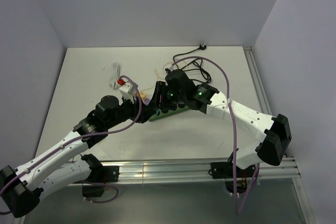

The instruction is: Insert the plug

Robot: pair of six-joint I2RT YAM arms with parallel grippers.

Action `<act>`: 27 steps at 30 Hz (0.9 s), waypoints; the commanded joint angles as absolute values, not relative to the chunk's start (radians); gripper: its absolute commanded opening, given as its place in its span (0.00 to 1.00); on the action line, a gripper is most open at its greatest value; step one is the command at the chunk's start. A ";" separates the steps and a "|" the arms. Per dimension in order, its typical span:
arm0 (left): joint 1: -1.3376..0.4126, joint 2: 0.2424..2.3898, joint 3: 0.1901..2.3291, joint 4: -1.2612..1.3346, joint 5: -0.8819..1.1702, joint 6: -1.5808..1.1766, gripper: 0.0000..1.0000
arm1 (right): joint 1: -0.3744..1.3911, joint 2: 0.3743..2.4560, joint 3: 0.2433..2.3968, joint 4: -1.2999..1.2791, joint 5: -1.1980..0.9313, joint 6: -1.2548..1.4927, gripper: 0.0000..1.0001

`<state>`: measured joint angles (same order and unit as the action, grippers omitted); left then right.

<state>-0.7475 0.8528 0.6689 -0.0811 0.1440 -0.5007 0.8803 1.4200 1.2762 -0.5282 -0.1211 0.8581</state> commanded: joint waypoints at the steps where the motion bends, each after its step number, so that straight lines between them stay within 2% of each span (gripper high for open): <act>1: -0.764 0.831 0.718 -0.058 0.114 -0.471 0.00 | 0.899 1.431 1.324 -0.557 -0.155 0.833 0.56; 7: -0.779 0.856 0.758 -0.098 0.097 -0.465 0.00 | 0.900 1.436 1.273 -0.502 -0.216 0.822 0.52; 13: -0.808 0.853 0.752 -0.092 0.068 -0.483 0.00 | 0.910 1.454 1.262 -0.456 -0.261 0.819 0.40; 17: -0.821 0.845 0.752 -0.103 0.045 -0.489 0.01 | 0.911 1.447 1.255 -0.422 -0.267 0.819 0.23; 19: -0.822 0.839 0.750 -0.110 0.035 -0.492 0.04 | 0.911 1.442 1.249 -0.410 -0.270 0.821 0.11; 20: -0.825 0.838 0.750 -0.112 0.032 -0.495 0.05 | 0.911 1.442 1.243 -0.402 -0.270 0.822 0.02; 23: -0.828 0.827 0.744 -0.118 0.037 -0.508 0.18 | 0.911 1.431 1.229 -0.385 -0.258 0.818 0.00; 24: -0.830 0.816 0.741 -0.117 0.041 -0.511 0.27 | 0.911 1.421 1.224 -0.377 -0.253 0.818 0.00; 26: -0.830 0.793 0.729 -0.110 0.043 -0.523 0.37 | 0.911 1.410 1.210 -0.361 -0.241 0.818 0.00; 27: -0.830 0.781 0.723 -0.109 0.041 -0.528 0.45 | 0.910 1.401 1.206 -0.359 -0.233 0.816 0.00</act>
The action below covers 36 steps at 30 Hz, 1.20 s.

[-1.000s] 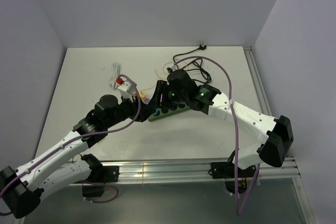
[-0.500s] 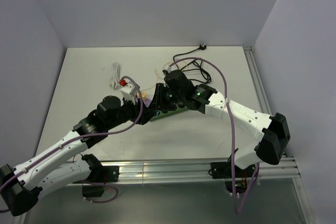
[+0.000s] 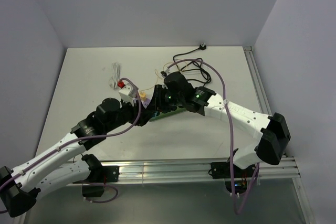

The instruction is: Insert the plug

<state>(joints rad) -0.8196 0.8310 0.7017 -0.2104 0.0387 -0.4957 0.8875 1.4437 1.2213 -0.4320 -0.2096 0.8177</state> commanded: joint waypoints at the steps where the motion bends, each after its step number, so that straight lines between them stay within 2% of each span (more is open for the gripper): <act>1: -0.831 0.770 0.710 -0.103 0.040 -0.535 0.48 | 0.911 1.397 1.203 -0.362 -0.224 0.813 0.00; 3: -0.830 0.743 0.701 -0.104 0.035 -0.540 0.55 | 0.911 1.385 1.197 -0.367 -0.212 0.807 0.00; 10: -0.830 0.700 0.710 -0.167 0.005 -0.529 0.64 | 0.899 1.356 1.170 -0.374 -0.192 0.792 0.00; 11: -0.830 0.686 0.707 -0.169 0.005 -0.531 0.72 | 0.897 1.351 1.172 -0.379 -0.190 0.790 0.00; 13: -0.830 0.673 0.704 -0.176 0.005 -0.538 0.96 | 0.893 1.348 1.177 -0.390 -0.189 0.778 0.00; 14: -0.831 0.661 0.703 -0.179 -0.033 -0.541 0.99 | 0.891 1.339 1.178 -0.391 -0.187 0.772 0.00; 18: -0.828 0.634 0.695 -0.199 -0.048 -0.551 1.00 | 0.879 1.307 1.177 -0.416 -0.183 0.714 0.00; 25: -0.828 0.606 0.689 -0.199 -0.029 -0.574 0.99 | 0.818 1.213 1.135 -0.423 -0.297 0.582 0.00; 30: -0.828 0.601 0.664 -0.144 0.044 -0.597 0.90 | 0.767 1.164 1.114 -0.426 -0.449 0.496 0.00; 36: -0.828 0.633 0.641 -0.028 0.260 -0.610 0.79 | 0.738 1.120 1.088 -0.379 -0.610 0.446 0.00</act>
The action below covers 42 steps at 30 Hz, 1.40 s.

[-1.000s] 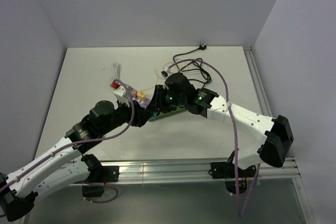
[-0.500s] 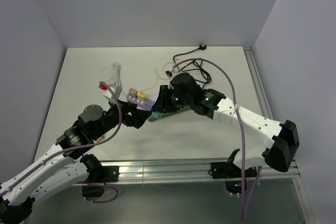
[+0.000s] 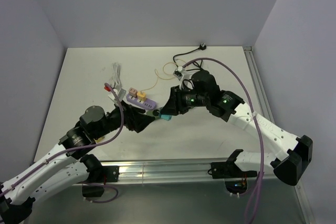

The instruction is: Insert the plug

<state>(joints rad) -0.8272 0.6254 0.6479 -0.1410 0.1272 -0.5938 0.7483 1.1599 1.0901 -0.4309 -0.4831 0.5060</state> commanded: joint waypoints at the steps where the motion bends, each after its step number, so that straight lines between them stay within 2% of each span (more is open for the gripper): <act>1: -0.828 0.637 0.638 -0.012 0.309 -0.615 0.78 | 0.738 1.109 1.083 -0.365 -0.620 0.446 0.00; 5: -0.828 0.653 0.623 0.055 0.394 -0.640 0.77 | 0.736 1.083 1.055 -0.322 -0.692 0.448 0.00; 18: -0.828 0.681 0.606 0.138 0.486 -0.692 0.78 | 0.738 1.031 1.020 -0.216 -0.822 0.489 0.00; 27: -0.828 0.706 0.586 0.219 0.535 -0.742 0.72 | 0.741 1.022 0.993 -0.158 -0.844 0.520 0.00; 30: -0.830 0.709 0.583 0.233 0.532 -0.756 0.69 | 0.747 1.017 0.989 -0.155 -0.853 0.520 0.00; 42: -0.828 0.742 0.577 0.298 0.580 -0.799 0.40 | 0.756 0.999 0.977 -0.123 -0.847 0.545 0.00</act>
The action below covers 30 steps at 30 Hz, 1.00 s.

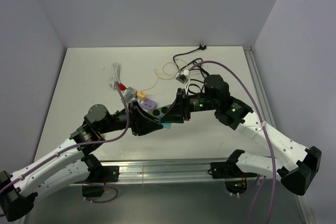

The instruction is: Insert the plug

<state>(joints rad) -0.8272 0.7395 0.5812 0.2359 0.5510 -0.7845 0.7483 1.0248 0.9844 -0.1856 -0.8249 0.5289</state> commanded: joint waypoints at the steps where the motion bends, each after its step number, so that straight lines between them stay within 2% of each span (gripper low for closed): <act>1: -0.828 0.742 0.577 0.301 0.581 -0.801 0.30 | 0.755 0.997 0.977 -0.124 -0.847 0.545 0.00; 3: -0.828 0.747 0.581 0.301 0.578 -0.807 0.17 | 0.755 1.000 0.974 -0.123 -0.845 0.545 0.00; 4: -0.828 0.749 0.586 0.298 0.575 -0.808 0.04 | 0.756 1.000 0.974 -0.124 -0.842 0.546 0.00; 5: -0.828 0.749 0.587 0.298 0.572 -0.811 0.00 | 0.755 1.003 0.977 -0.126 -0.841 0.548 0.00; 7: -0.828 0.752 0.588 0.296 0.558 -0.821 0.00 | 0.755 1.012 0.983 -0.138 -0.822 0.552 0.06; 8: -0.828 0.752 0.589 0.288 0.552 -0.821 0.01 | 0.755 1.014 0.986 -0.146 -0.812 0.558 0.19; 10: -0.830 0.747 0.588 0.278 0.523 -0.830 0.00 | 0.755 1.017 0.989 -0.153 -0.787 0.575 0.36; 11: -0.828 0.742 0.586 0.275 0.517 -0.833 0.00 | 0.755 1.017 0.989 -0.152 -0.778 0.581 0.48; 15: -0.828 0.709 0.575 0.256 0.466 -0.845 0.00 | 0.755 1.008 0.986 -0.150 -0.750 0.607 0.69; 17: -0.828 0.695 0.574 0.247 0.439 -0.844 0.00 | 0.755 1.002 0.983 -0.155 -0.732 0.623 0.72; 22: -0.828 0.657 0.561 0.241 0.391 -0.859 0.00 | 0.756 0.971 0.950 -0.120 -0.710 0.685 0.72; 30: -0.828 0.661 0.548 0.276 0.388 -0.876 0.00 | 0.758 0.926 0.851 0.081 -0.667 0.842 0.61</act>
